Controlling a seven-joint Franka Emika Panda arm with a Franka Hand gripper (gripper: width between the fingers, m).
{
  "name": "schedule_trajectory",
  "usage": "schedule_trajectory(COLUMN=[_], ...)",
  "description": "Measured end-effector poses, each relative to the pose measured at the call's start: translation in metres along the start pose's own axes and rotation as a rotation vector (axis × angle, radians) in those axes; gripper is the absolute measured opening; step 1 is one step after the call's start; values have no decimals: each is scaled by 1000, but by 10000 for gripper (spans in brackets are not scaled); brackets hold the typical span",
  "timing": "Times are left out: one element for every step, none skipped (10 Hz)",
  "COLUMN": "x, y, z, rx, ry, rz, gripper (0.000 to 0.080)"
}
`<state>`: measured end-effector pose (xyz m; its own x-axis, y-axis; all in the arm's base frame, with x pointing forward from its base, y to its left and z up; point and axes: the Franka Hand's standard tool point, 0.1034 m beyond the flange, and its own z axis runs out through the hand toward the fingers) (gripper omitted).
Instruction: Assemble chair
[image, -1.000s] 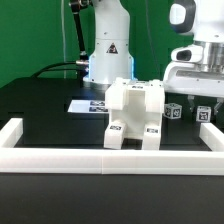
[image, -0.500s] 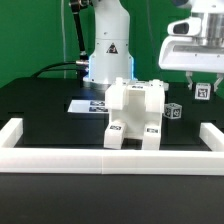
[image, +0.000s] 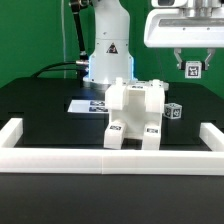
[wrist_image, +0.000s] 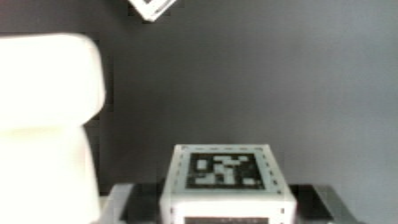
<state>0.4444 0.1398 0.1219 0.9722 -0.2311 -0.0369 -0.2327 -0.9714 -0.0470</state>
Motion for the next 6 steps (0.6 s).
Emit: schedule_trajectory(x=[-1,0,0,1,13,27], y=[0,0,0,2,15,27], z=[0,1,1,0,-4,-11], rx=[-1,-1,-1,-1,2,4], ry=[-1,-1,-1,-1,7,16], rz=[-3,-2,-2,-10,-94,-121], gripper=[288,288,288,288,288,288])
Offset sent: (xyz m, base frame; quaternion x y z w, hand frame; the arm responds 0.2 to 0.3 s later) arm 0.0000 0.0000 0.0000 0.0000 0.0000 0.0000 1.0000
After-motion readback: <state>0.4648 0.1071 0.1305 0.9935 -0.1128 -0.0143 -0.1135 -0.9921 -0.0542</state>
